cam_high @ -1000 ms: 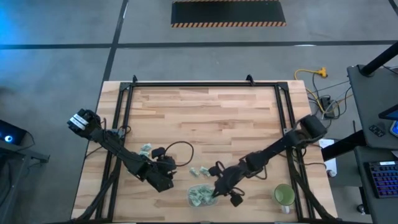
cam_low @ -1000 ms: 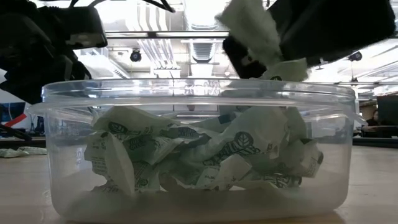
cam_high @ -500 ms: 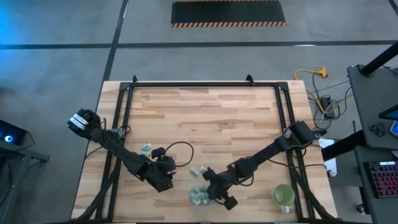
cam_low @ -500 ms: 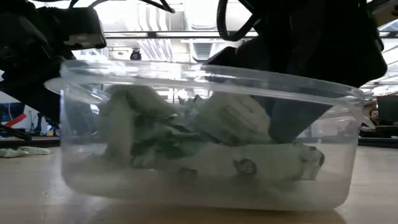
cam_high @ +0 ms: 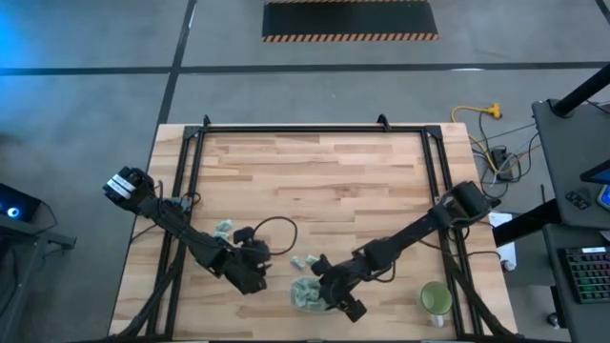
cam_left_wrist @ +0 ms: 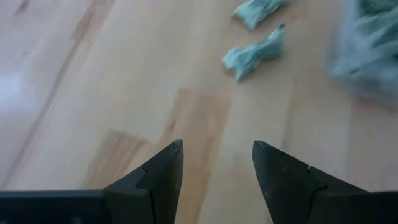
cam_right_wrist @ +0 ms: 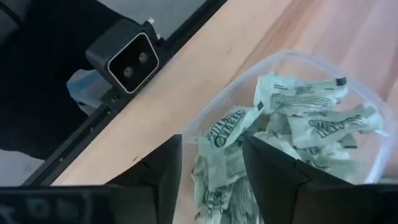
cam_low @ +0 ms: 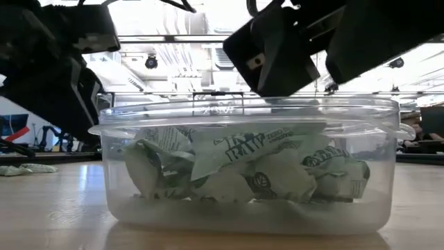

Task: Pick and place Stevia / Truvia into bins
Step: Put the stevia packet into the transparent container

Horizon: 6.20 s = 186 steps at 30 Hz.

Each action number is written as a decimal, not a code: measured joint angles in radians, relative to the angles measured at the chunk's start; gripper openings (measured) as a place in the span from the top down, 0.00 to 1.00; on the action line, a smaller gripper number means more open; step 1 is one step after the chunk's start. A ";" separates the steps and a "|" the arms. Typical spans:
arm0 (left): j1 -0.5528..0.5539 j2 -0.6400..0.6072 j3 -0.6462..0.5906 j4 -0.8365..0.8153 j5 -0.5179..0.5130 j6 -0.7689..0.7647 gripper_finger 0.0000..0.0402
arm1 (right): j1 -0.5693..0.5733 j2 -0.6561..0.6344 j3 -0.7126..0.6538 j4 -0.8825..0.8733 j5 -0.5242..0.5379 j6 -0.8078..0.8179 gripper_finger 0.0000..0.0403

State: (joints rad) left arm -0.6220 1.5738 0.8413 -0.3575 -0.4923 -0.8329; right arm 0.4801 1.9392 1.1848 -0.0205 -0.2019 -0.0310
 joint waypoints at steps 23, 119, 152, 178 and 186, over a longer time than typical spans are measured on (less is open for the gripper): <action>0.025 -0.014 -0.036 -0.630 -0.022 -0.441 0.56 | 0.000 -0.425 -0.296 -0.152 0.390 0.178 0.68; 0.077 0.222 0.240 0.455 0.325 0.666 0.66 | 0.000 -0.563 -0.486 -0.001 0.386 0.188 0.79; 0.013 0.006 0.185 0.032 -0.047 0.392 0.62 | -0.187 -0.030 -0.314 0.326 0.117 0.080 0.68; 0.013 0.006 0.181 0.035 -0.047 0.393 0.62 | -0.197 -0.036 -0.254 0.070 0.311 0.111 0.89; 0.013 0.006 0.181 0.035 -0.047 0.392 0.62 | -0.197 -0.056 -0.257 0.046 0.313 0.110 0.98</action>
State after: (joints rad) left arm -0.6090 1.5800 1.0222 -0.3225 -0.5392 -0.4408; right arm 0.2832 1.8831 0.9283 0.0257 0.1111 0.0788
